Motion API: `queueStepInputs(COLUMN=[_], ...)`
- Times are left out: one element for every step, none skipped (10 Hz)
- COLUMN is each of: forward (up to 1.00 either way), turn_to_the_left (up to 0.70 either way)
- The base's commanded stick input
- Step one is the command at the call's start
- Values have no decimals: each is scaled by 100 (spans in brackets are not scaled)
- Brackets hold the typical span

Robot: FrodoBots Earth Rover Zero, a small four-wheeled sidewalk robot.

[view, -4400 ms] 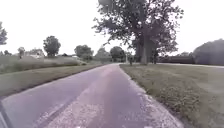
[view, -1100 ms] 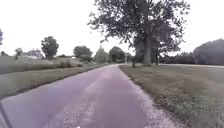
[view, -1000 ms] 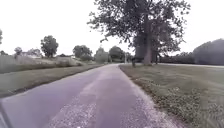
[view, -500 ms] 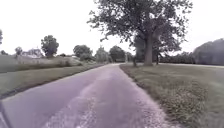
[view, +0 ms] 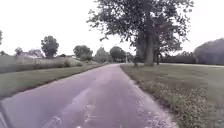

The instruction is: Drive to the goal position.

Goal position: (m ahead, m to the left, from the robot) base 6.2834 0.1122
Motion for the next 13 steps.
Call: queueStepInputs(forward=[70, 70, 70, 70, 70, 70, 70, 70, 70, 70, 70, 70, 70], turn_to_the_left=[0, 0, 0, 0, 0, 0, 0, 0, 0, 0, 0, 0, 0])
